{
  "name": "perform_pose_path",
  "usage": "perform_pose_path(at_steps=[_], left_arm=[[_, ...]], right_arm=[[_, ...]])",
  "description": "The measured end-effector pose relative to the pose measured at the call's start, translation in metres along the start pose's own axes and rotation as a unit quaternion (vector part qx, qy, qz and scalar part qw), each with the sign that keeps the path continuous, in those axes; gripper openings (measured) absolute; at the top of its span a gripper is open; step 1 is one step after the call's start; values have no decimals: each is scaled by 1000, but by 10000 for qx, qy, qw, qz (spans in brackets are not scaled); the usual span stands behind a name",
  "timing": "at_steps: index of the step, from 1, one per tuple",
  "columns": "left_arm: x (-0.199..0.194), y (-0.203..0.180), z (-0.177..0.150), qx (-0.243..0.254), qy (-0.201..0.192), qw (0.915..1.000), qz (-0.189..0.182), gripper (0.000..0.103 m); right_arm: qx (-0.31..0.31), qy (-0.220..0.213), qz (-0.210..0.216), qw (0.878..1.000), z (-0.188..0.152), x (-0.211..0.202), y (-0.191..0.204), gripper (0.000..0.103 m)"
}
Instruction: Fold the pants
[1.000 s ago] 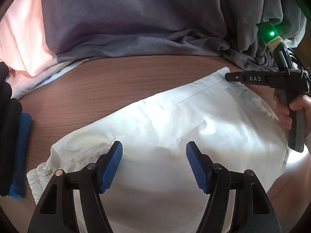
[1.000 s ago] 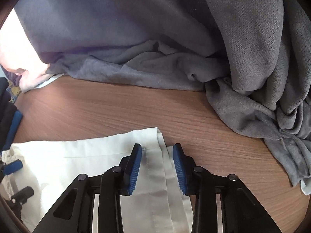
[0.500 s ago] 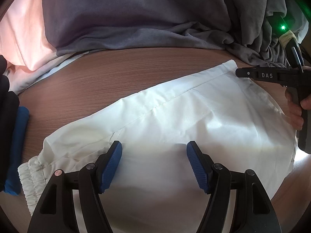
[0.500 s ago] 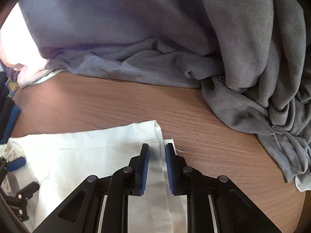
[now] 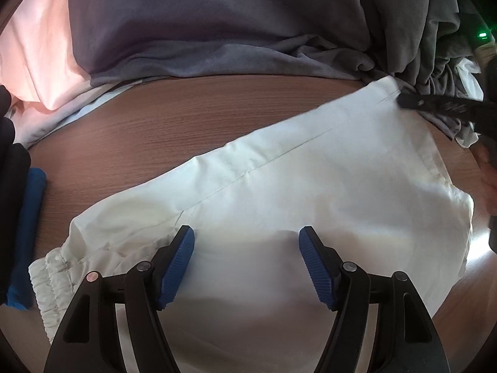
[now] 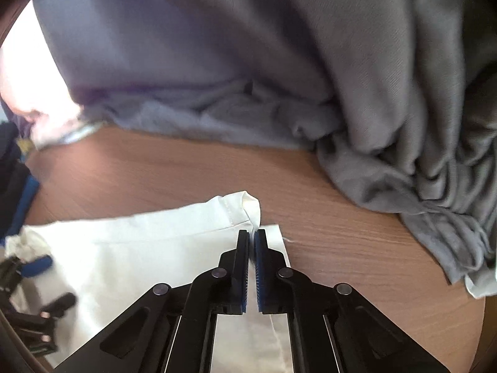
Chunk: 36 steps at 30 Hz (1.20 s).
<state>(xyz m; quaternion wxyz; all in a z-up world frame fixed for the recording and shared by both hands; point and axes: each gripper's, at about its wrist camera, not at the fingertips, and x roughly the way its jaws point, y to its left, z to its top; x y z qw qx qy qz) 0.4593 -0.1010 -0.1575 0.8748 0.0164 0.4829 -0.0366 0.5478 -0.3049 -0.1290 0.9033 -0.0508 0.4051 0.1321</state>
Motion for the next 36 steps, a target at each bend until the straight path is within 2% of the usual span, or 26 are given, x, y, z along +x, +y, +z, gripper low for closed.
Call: perform_pose_path(at_steps=[7, 16, 25, 29, 30, 32, 33, 36], left_arm=[[-1, -2, -1, -97, 90, 9999, -108, 72], [-3, -2, -8, -24, 159, 9999, -13, 72], [-12, -3, -8, 11, 116, 9999, -20, 72], [-29, 0, -9, -6, -71, 9999, 78, 72], [-34, 1, -10, 5, -140, 9999, 96, 72], [-51, 6, -11, 51, -331, 9993, 180, 72], [-58, 9, -12, 68, -422, 9988, 218, 72], [-79, 26, -14, 44, -691, 9969, 372, 74]], right_arm=[[395, -325, -288, 9983, 4, -49, -2, 5], [741, 532, -836, 9923, -8, -1, -22, 5], [891, 798, -1124, 9864, -23, 9, -31, 5], [875, 787, -1312, 9843, -27, 6, -33, 6], [887, 738, -1376, 9837, -28, 2, -33, 8], [870, 594, -1562, 9821, -29, -12, -29, 26], [860, 494, -1602, 9821, -28, -20, -27, 39], [817, 194, -1605, 9835, -29, -48, -11, 40]])
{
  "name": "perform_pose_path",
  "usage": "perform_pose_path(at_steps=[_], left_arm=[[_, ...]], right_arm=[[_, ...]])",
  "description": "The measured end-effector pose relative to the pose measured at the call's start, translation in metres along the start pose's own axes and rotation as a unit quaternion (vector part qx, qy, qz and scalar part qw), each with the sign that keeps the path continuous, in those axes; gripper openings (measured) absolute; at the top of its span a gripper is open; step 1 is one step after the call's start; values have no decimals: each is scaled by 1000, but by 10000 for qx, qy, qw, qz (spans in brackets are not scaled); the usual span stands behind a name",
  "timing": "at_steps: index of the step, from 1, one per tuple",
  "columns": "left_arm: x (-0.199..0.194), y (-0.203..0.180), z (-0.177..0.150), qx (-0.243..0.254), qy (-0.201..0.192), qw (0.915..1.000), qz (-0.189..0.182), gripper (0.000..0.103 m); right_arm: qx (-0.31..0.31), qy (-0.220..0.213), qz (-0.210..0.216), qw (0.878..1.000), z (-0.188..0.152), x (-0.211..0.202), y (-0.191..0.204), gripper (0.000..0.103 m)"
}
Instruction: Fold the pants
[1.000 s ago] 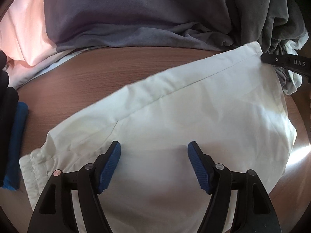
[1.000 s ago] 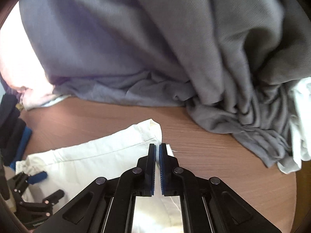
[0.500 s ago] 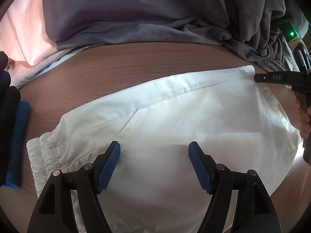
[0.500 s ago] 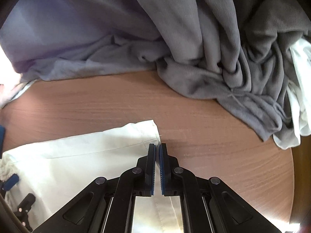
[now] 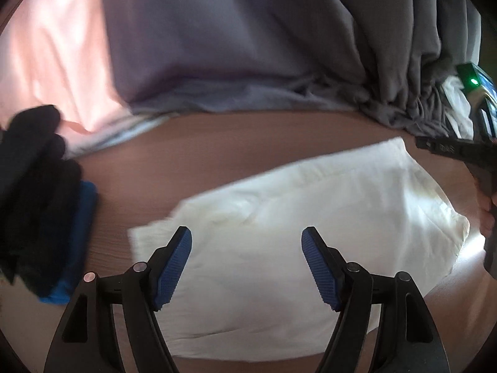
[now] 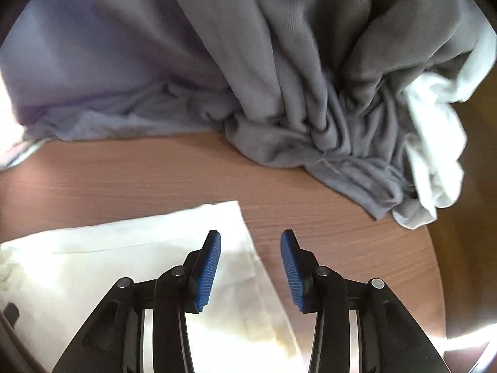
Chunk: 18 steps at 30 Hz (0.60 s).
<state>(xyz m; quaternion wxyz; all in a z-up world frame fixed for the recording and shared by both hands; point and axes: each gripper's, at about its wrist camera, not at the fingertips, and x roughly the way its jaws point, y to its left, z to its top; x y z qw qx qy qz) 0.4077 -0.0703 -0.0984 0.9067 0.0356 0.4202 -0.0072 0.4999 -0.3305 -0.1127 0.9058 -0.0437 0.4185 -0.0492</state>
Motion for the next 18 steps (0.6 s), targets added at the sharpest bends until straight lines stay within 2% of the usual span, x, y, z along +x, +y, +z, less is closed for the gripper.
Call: perform_pose_path(at_steps=[4, 6, 9, 12, 18], left_arm=[[-13, 36, -3, -177, -190, 9993, 284, 74], [-10, 52, -6, -264, -173, 9990, 322, 74], [-3, 70, -10, -353, -100, 9987, 360, 74], [5, 87, -10, -455, -98, 9987, 200, 74], [24, 108, -9, -778, -4, 9965, -319, 61]], right_arm=[[-5, -326, 125, 9994, -7, -35, 18, 43], [22, -479, 165, 9987, -11, -49, 28, 49], [19, -680, 292, 9973, -12, -61, 52, 50], [-35, -664, 443, 9968, -11, -59, 75, 50], [-208, -366, 535, 9977, -15, -37, 104, 50]])
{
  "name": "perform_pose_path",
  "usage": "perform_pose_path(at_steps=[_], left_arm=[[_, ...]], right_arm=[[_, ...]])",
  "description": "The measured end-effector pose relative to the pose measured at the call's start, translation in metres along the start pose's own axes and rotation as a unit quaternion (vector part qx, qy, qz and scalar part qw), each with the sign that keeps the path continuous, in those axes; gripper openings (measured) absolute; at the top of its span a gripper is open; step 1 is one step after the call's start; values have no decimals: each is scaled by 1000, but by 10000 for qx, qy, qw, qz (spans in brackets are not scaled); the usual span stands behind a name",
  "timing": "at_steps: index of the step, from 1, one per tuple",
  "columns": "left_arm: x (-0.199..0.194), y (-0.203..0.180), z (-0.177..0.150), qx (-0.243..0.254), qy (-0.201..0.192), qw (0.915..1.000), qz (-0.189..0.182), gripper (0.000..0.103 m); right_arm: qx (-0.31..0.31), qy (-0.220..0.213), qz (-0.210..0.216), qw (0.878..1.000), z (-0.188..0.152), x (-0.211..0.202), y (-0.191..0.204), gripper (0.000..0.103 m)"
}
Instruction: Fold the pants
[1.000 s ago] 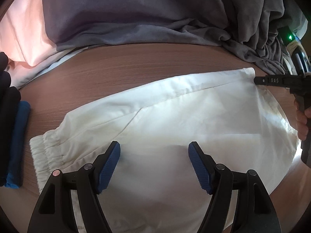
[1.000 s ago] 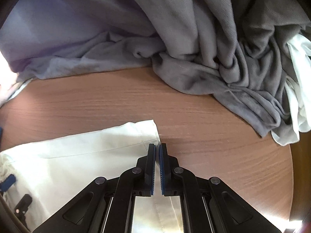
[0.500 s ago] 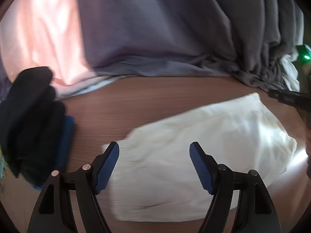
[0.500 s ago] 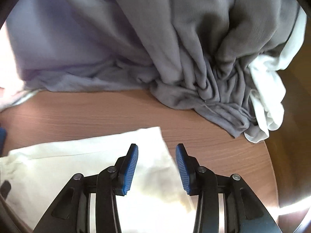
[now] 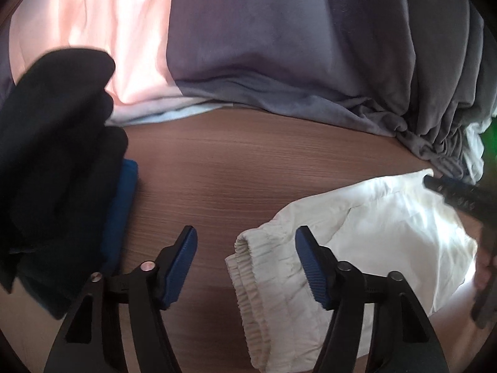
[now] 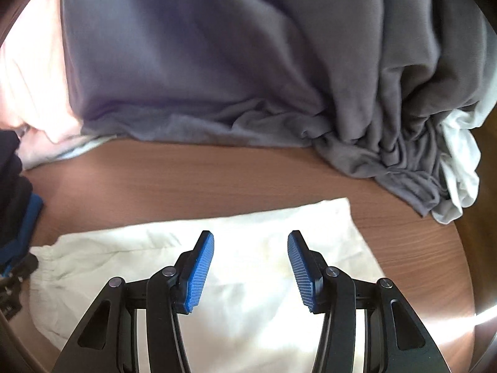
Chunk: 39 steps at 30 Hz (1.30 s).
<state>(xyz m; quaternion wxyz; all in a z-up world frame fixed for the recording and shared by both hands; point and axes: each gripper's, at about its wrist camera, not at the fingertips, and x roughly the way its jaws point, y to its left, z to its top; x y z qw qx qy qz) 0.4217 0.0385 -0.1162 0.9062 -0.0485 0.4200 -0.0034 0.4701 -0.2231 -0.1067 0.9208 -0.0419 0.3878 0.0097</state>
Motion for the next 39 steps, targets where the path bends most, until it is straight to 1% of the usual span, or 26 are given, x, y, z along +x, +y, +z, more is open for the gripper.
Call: perform_pose_path(at_steps=[2, 3, 4, 6, 7, 10, 12, 15, 16, 17, 19, 21, 22, 23, 24, 26, 28, 33, 36, 39], left_arm=[[5, 6, 0, -120, 63, 9998, -139, 56], [8, 7, 0, -159, 96, 9996, -206, 55], [13, 10, 0, -210, 164, 9993, -278, 51], [19, 12, -2, -326, 289, 9980, -457, 41], [21, 13, -2, -380, 346, 9972, -537, 30], [21, 14, -2, -554, 436, 9962, -511, 28], [24, 10, -3, -488, 540, 9969, -313, 29], [26, 4, -5, -279, 519, 9982, -62, 33], [23, 0, -4, -136, 470, 9988, 61, 36], [20, -1, -4, -50, 435, 9989, 150, 41], [8, -7, -1, 166, 246, 9986, 437, 49], [-8, -15, 1, 404, -47, 9979, 495, 54], [-21, -23, 2, 585, -255, 9970, 445, 59], [-30, -30, 1, 703, -374, 9960, 396, 62], [-38, -38, 0, 832, -483, 9948, 336, 62], [-48, -52, -2, 996, -556, 9933, 193, 63], [-56, -69, -8, 1091, -522, 9926, -100, 63], [-59, -106, -19, 1152, -296, 9908, -649, 63], [-62, -128, -30, 1277, -255, 9882, -804, 63], [-55, -146, -39, 1427, -139, 9860, -851, 63]], right_arm=[[-4, 75, -55, 10000, -2, 12, 4, 50], [6, 137, -88, 9999, -1, 16, 5, 50], [22, 190, -77, 9998, -1, 22, 6, 50], [41, 230, -95, 9997, 0, 29, 7, 50], [38, 244, -114, 9996, 0, 31, 8, 50], [11, 259, -217, 9994, -1, 35, 9, 50], [15, 255, -249, 9994, -1, 36, 6, 50], [110, 264, -253, 9993, -2, 33, 1, 50], [154, 264, -256, 9992, -3, 31, -1, 50], [206, 256, -261, 9991, -5, 28, -4, 50], [293, 200, -294, 9989, -7, 19, -10, 50], [418, 81, -300, 9986, -12, 5, -18, 50], [475, 8, -283, 9985, -16, -5, -23, 50], [517, -52, -275, 9983, -19, -12, -26, 50], [577, -136, -265, 9979, -24, -23, -30, 50], [670, -245, -237, 9972, -34, -43, -41, 50], [784, -288, -224, 9963, -43, -58, -52, 50], [1139, -238, -322, 9927, -72, -90, -90, 50], [1204, -183, -358, 9919, -88, -99, -109, 50], [1195, -125, -395, 9920, -98, -102, -123, 50]])
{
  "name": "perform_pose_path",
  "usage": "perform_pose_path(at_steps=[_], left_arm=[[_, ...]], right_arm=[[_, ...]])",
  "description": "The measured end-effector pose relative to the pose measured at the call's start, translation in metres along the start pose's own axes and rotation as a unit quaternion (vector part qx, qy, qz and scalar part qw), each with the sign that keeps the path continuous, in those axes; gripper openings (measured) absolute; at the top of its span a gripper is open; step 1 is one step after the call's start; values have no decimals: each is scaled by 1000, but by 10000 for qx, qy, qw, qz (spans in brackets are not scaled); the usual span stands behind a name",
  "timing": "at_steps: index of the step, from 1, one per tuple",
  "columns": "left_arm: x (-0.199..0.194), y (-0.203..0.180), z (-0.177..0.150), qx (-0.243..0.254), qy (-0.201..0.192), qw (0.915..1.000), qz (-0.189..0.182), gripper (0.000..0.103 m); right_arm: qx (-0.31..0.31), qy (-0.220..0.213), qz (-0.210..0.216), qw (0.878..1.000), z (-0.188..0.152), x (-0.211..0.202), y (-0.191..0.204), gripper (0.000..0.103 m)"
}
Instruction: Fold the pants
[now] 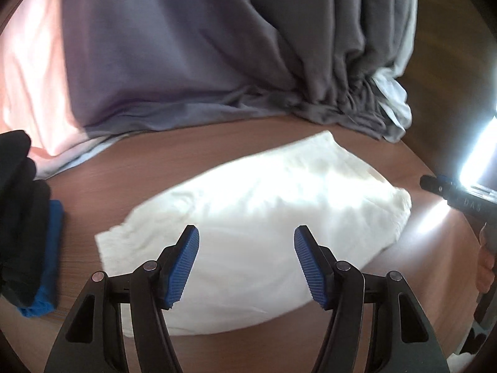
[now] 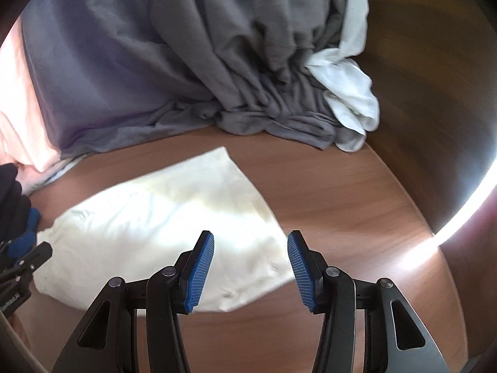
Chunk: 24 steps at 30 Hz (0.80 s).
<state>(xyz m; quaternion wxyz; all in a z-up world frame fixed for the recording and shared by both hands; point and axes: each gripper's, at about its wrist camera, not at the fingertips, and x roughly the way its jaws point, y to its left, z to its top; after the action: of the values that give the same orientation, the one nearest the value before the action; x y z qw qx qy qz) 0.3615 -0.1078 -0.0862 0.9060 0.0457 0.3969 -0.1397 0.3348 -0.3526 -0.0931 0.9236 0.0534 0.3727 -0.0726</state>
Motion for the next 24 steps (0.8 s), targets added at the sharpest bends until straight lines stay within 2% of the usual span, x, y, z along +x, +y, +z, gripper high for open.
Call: perform_pose_path(at_steps=[7, 12, 19, 24], left_arm=[[13, -18, -16, 184, 335, 9992, 145, 63], [24, -22, -21, 305, 497, 9977, 337, 63], [32, -23, -22, 475, 578, 9959, 516, 63], [45, -15, -24, 355, 700, 9949, 637, 63]], right_arm=[[385, 172, 208, 9989, -10, 13, -27, 50], [645, 509, 378, 9959, -19, 36, -35, 50], [951, 704, 594, 9912, -25, 52, -36, 50], [1103, 869, 684, 9877, -26, 61, -34, 50]])
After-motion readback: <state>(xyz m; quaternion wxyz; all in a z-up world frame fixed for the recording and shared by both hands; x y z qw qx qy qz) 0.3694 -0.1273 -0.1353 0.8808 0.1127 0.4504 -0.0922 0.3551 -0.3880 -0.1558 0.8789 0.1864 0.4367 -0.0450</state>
